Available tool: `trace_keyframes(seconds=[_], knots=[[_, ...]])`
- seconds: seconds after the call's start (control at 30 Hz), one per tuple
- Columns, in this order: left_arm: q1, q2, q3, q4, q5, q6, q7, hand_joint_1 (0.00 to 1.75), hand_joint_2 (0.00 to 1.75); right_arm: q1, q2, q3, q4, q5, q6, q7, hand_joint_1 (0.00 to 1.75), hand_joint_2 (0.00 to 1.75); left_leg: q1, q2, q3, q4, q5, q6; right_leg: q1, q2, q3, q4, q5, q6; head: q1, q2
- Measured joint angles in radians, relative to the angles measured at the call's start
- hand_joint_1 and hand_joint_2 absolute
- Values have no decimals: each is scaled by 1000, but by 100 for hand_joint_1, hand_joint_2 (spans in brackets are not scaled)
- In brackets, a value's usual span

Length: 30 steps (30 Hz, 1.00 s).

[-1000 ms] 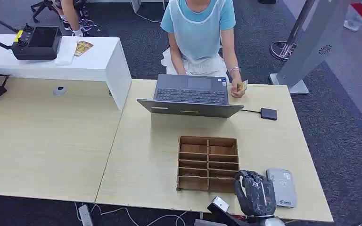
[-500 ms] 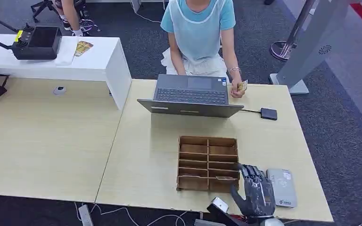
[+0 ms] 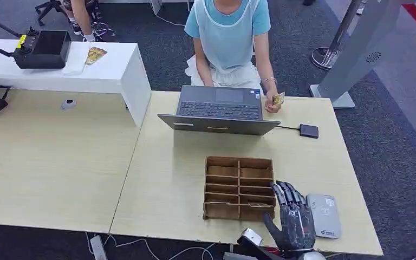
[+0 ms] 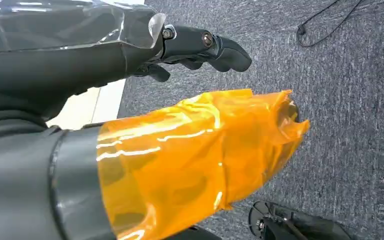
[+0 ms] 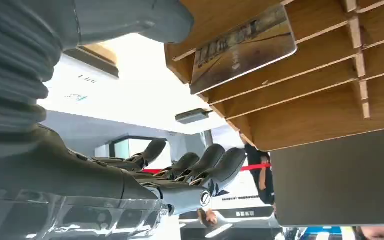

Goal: Pass the card to the sensor for recognition and then transmit it.

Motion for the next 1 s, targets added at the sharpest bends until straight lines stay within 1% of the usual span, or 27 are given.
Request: trace_keyframes(seconds=[0.03, 0.2, 0.27, 0.3, 0.37, 0.43, 0.6, 0.63, 0.67, 0.7, 0.73, 0.8, 0.83, 0.97, 1.0], knots=[[0, 0, 0, 0, 0, 0, 0, 0, 0, 0, 0, 0, 0, 1, 0, -2, 59, 175, 0, 0, 0, 0, 0, 0, 0, 0, 0, 0, 0, 0, 0, 0], [1, 0, 1, 0, 0, 0, 0, 0, 0, -1, 0, 2, 0, 3, 0, -9, 72, 175, 0, 0, 0, 0, 0, 0, 0, 0, 0, 0, 0, 0, 0, 0], [3, 0, 3, 0, 0, 0, 0, 0, 0, -1, 0, 3, 0, 3, 1, -9, 73, 175, 0, 0, 0, 0, 0, 0, 0, 0, 0, 0, 0, 0, 0, 0], [4, 0, 4, 0, 0, 0, 0, 0, 0, -1, 0, 3, 0, 3, 1, -9, 84, 175, 0, 0, 0, 0, 0, 0, 0, 0, 0, 0, 0, 0, 0, 0], [4, 0, 4, 0, 0, 0, 0, 0, 0, -2, 0, 5, 1, 3, 1, -10, 87, 175, 0, 0, 0, 0, 0, 0, 0, 0, 0, 0, 0, 0, 0, 0], [4, 0, 4, 0, 0, 0, 0, 0, 0, -2, 0, 6, 3, 3, 1, -10, 101, 175, 0, 0, 0, 0, 0, 0, 0, 0, 0, 0, 0, 0, 0, 0], [4, 0, 4, 0, 0, 0, -1, 0, 0, -2, 0, 8, 7, 2, 5, -20, 126, 175, 0, 0, 0, 0, 0, 0, 0, 0, 0, 0, 0, 0, 0, 0], [4, 0, 4, 0, 0, 0, -2, 0, 0, -2, 0, 9, 8, 2, 6, -20, 124, 175, 0, 0, 0, 0, 0, 0, 0, 0, 0, 0, 0, 0, 0, 0], [4, 0, 4, 0, 0, 0, -4, 0, 0, -2, 0, 10, 10, 2, 8, -20, 129, 175, 0, 0, 0, 0, 0, 0, 0, 0, 0, 0, 0, 0, 0, 0], [4, 0, 4, 0, 0, 0, -6, 0, 0, -2, 0, 10, 10, 1, 10, -21, 129, 175, 0, 0, 0, 0, 0, 0, 0, 0, 0, 0, 0, 0, 0, 0], [4, 0, 4, 0, 0, 0, -8, 0, 0, -2, 0, 11, 10, 1, 10, -21, 134, 175, 0, 0, 0, 0, 0, 0, 0, 0, 0, 0, 0, 0, 0, 0], [3, 0, 4, 0, 0, 0, -9, 0, 0, -2, 0, 11, 11, 1, 13, -21, 134, 175, 0, 0, 0, 0, 0, 0, 0, 0, 0, 0, 0, 0, 0, 0], [3, 0, 4, 0, 0, 0, -10, 0, 0, -2, 0, 11, 11, 0, 12, -21, 138, 175, 0, 0, 0, 0, 0, 0, 0, 0, 0, 0, 0, 0, 0, 0], [3, -1, 4, 0, 0, 0, -14, 0, 0, -2, 0, 12, 11, 0, 11, -21, 136, 175, 0, 0, 0, 0, 0, 0, 0, 0, 0, 0, 0, 0, 0, 0], [3, -1, 4, 0, 0, 0, -15, 0, 0, -2, 0, 12, 11, -1, 11, -21, 140, 175, 0, 0, 0, 0, 0, 0, 0, 0, 0, 0, 0, 0, 0, 0]])
